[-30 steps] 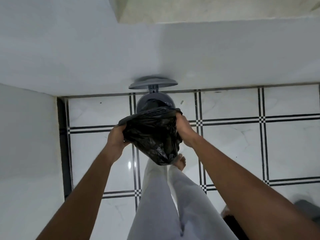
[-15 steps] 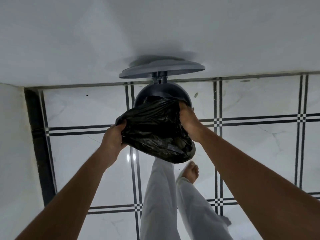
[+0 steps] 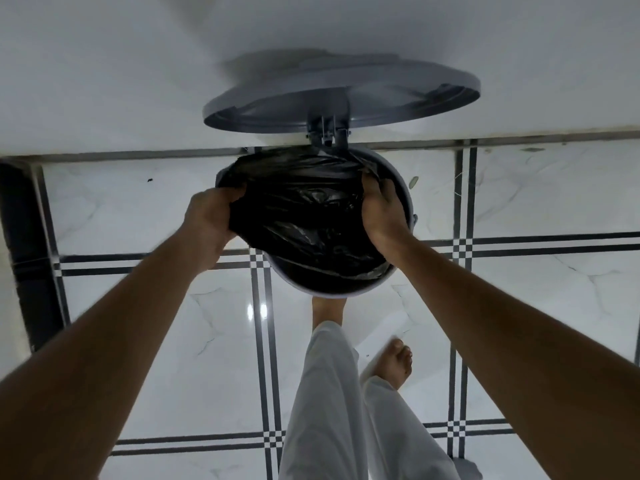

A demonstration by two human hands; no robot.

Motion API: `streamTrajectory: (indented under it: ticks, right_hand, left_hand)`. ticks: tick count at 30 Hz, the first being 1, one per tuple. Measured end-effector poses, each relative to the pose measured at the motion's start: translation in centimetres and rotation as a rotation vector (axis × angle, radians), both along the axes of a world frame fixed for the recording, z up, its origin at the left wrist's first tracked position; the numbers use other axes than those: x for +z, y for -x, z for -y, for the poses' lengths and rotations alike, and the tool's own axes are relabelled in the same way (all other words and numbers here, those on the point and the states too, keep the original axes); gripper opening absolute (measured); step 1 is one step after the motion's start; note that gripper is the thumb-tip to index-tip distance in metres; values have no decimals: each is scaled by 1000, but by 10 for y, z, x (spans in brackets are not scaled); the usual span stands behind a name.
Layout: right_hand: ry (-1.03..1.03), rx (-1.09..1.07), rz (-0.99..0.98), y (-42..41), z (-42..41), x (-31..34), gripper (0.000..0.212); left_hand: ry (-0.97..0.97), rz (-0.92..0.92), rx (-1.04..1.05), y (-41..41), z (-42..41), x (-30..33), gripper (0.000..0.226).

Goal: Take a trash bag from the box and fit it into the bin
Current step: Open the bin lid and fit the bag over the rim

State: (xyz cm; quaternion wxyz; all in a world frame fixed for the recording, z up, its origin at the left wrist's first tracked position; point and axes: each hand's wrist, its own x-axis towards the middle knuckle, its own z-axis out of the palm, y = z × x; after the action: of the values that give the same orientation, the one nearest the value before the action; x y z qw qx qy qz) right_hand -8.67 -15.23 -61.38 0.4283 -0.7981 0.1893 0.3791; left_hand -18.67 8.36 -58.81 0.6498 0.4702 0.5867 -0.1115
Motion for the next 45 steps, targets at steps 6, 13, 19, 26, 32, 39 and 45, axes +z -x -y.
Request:
streamTrajectory:
  ticks: [6, 13, 19, 26, 32, 39, 45]
  right_hand:
    - [124, 153, 394, 5, 19, -1, 33]
    - [350, 74, 364, 48, 51, 39, 72]
    - [282, 128, 297, 86, 56, 41, 62]
    - [391, 652, 625, 40, 42, 11, 75]
    - [469, 1084, 520, 2, 26, -8, 36]
    - [23, 898, -17, -33, 35, 37, 12]
    - [-196, 510, -168, -49, 64, 55, 29]
  left_hand:
    - [-56, -10, -176, -4, -17, -9, 51]
    - [215, -40, -186, 52, -12, -1, 48]
    - [427, 48, -78, 83, 6, 9, 63]
    - [265, 98, -135, 71, 25, 14, 20]
    - [-212, 42, -457, 43, 62, 7, 91]
    - [-620, -67, -661, 55, 50, -6, 4]
    - [316, 99, 35, 30, 14, 21, 12]
